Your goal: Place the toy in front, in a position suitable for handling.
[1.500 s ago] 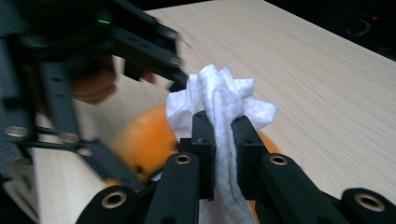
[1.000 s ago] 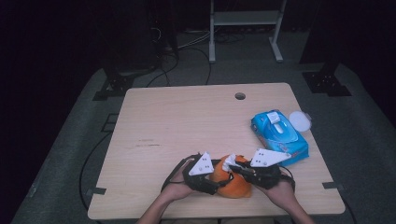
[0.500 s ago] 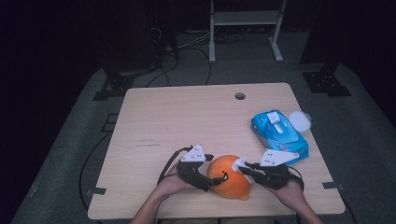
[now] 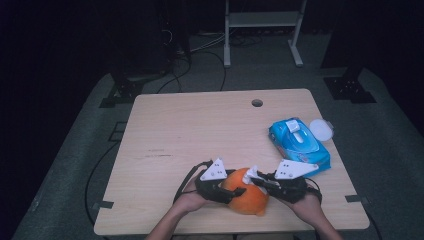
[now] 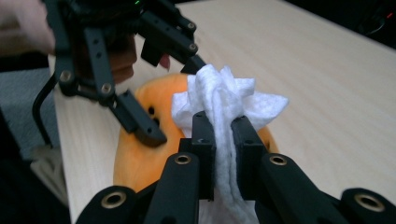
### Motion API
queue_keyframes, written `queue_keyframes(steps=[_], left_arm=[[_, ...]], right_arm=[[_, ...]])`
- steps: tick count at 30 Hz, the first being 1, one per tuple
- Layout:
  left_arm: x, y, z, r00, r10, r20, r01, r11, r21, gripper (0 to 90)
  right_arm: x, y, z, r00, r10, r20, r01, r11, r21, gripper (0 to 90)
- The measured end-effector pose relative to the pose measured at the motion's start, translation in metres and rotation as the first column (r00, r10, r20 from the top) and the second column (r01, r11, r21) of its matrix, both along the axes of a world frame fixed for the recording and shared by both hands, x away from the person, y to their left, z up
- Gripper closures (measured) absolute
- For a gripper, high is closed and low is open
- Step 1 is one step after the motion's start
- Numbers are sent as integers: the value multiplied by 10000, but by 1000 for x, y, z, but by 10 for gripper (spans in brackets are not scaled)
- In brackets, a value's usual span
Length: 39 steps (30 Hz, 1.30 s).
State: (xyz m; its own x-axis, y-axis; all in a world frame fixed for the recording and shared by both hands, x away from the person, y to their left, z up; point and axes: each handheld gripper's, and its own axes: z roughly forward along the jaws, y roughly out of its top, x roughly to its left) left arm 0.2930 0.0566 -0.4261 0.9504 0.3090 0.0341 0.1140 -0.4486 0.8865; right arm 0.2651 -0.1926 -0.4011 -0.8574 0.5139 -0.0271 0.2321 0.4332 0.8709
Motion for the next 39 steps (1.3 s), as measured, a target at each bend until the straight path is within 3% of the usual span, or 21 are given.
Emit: queue_keyframes(steps=[1, 2, 3, 5, 8, 10, 11, 12, 13, 14, 17, 18, 21, 23, 26, 29, 32, 39], left_arm=[[-1, -1, 2, 9991, 71, 409, -69, 10000, -49, 366], [-4, -4, 4, 9915, 368, 1248, -352, 9993, -148, 368], [-4, -5, 4, 9843, 560, 1675, -530, 9983, -221, 370], [-3, -6, 3, 9754, 622, 2116, -599, 9981, -173, 368], [5, 1, -5, 9921, 403, 1192, -370, 9989, -296, 301], [10, 7, -4, 9980, 474, 415, -460, 9983, -347, 175], [13, 9, -4, 9987, 508, 45, -506, 9979, -413, 125], [17, 12, -5, 9960, 578, -687, -620, 9963, -601, 88], [18, 13, -7, 9927, 671, -1002, -737, 9952, -645, 83], [18, 13, -9, 9936, 637, -934, -693, 9959, -580, 111], [11, 11, -12, 9982, 550, -225, -561, 9973, -485, 249], [9, 9, -12, 9990, 415, 155, -409, 9985, -373, 276], [-1, 2, -9, 9941, -36, 1083, 29, 10000, 62, 314], [-4, 1, -8, 9904, -186, 1371, 164, 9997, 173, 324], [-4, 3, -9, 9903, -283, 1362, 267, 9996, 134, 325], [-4, 6, -10, 9911, -392, 1269, 388, 9992, 51, 324], [-5, 5, -10, 9898, -462, 1346, 450, 9989, 115, 323], [-7, 2, -8, 9879, -544, 1451, 499, 9981, 349, 303]], right_arm=[[0, -1, 3, 9998, -123, 159, 121, 9998, 145, 812], [1, -1, 5, 9994, -234, 263, 228, 9995, 227, 812], [4, -5, 9, 9981, -462, 415, 442, 9980, 462, 812], [9, -9, 10, 9968, -694, 407, 667, 9956, 654, 812], [17, -11, 0, 9965, -826, 141, 823, 9964, 220, 813], [17, -9, -9, 9980, -631, -82, 631, 9980, 26, 815], [14, -5, -12, 9988, -477, -106, 476, 9988, -94, 816], [12, -2, -12, 9995, -302, -98, 300, 9993, -240, 817], [7, 4, -12, 10000, -58, -2, 58, 9993, -362, 817], [4, 8, -11, 9999, 101, 17, -100, 9992, -393, 818], [-1, 18, -7, 9995, 154, 270, -135, 9975, -696, 817], [-1, 20, -5, 9992, 208, 329, -188, 9981, -595, 818], [0, 24, 1, 9983, 230, 536, -216, 9994, -256, 818], [2, 22, 3, 9984, 223, 513, -218, 9997, -111, 818], [5, 10, 2, 9987, 37, 510, -37, 10000, 1, 819], [5, -4, -1, 9978, -338, 578, 350, 9992, -191, 819], [2, -16, -6, 9976, -594, 363, 603, 9979, -252, 820], [-3, 7, 3, 9956, -183, 918, 242, 9977, -633, 822]])
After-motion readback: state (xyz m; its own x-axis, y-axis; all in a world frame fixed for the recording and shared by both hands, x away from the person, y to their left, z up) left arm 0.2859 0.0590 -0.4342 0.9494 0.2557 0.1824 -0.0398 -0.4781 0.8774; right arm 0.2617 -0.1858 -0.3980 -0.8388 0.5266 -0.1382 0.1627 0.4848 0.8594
